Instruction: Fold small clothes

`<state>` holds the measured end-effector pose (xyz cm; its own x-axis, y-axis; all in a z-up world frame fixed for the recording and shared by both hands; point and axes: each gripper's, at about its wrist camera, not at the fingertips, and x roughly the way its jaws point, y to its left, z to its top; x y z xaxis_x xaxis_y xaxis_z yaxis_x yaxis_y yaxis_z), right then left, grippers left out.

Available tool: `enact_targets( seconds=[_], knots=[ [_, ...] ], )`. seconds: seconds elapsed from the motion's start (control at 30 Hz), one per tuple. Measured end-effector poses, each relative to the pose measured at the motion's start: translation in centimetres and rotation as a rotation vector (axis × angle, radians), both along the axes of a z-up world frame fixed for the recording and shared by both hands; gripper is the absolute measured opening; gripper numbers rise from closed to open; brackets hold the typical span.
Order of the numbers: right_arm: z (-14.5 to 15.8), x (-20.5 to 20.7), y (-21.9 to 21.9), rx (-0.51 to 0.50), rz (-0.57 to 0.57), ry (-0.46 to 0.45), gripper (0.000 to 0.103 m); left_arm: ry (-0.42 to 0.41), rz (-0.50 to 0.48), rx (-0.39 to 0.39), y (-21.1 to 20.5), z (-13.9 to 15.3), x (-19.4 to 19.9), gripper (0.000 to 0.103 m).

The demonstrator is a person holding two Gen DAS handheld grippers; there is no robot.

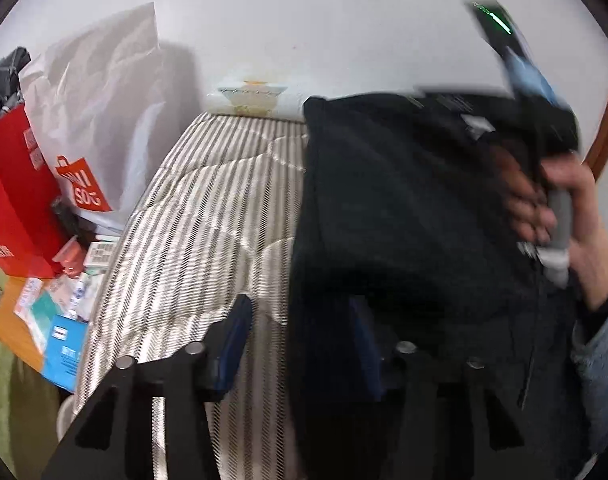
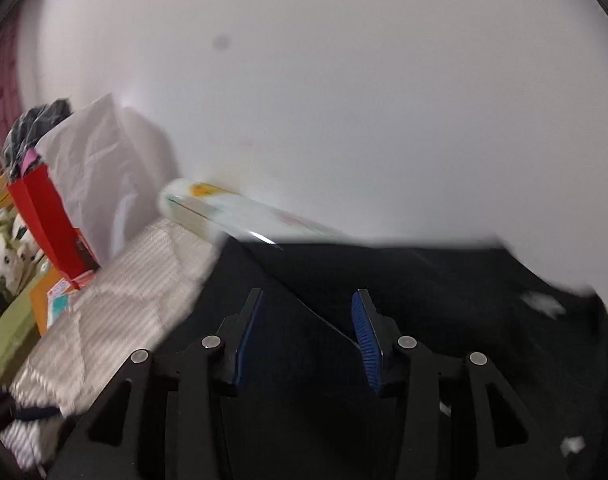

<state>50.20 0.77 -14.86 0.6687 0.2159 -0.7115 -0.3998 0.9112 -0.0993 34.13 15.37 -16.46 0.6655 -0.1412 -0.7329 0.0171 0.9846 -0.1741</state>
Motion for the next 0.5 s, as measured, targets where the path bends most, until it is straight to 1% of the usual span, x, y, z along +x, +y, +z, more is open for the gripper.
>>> enact_targets(
  seconds=[0.07, 0.13, 0.17, 0.23, 0.27, 0.3, 0.37, 0.4, 0.47, 0.5],
  knots=[
    [0.8, -2.1, -5.2, 0.032, -0.076, 0.023, 0.047, -0.023, 0.003, -0.003, -0.1, 0.6, -0.3, 0.049],
    [1.3, -3.9, -9.6, 0.020, -0.155, 0.029, 0.048, -0.034, 0.017, 0.009, -0.5, 1.0, 0.0, 0.051],
    [1.6, -4.8, -11.8, 0.003, -0.188, 0.026, 0.049, -0.020, 0.030, 0.008, -0.7, 1.2, 0.4, 0.051],
    [2.1, -7.4, -17.2, -0.038, -0.284, 0.011, 0.049, 0.012, 0.038, -0.024, -1.1, 1.5, 1.2, 0.051],
    [2.3, -8.2, -19.0, -0.041, -0.315, 0.003, 0.049, 0.028, 0.036, -0.039, -1.4, 1.7, 1.6, 0.051],
    [2.6, -9.7, -22.3, -0.034, -0.385, -0.009, 0.050, 0.033, 0.040, -0.032, -1.9, 1.9, 2.0, 0.051],
    [2.4, -11.4, -26.8, -0.019, -0.479, 0.011, 0.051, 0.016, 0.073, 0.035, -3.0, 1.9, 2.7, 0.054],
    [2.3, -11.9, -28.4, -0.017, -0.503, 0.021, 0.051, 0.016, 0.092, 0.067, -3.4, 1.5, 3.0, 0.054],
    [0.9, -13.3, -31.5, -0.006, -0.563, 0.038, 0.051, 0.033, 0.115, 0.107, -3.8, 0.5, 3.5, 0.054],
    [-0.2, -13.8, -32.2, 0.001, -0.578, 0.050, 0.051, 0.053, 0.122, 0.123, -4.0, -0.2, 3.8, 0.054]
  ],
)
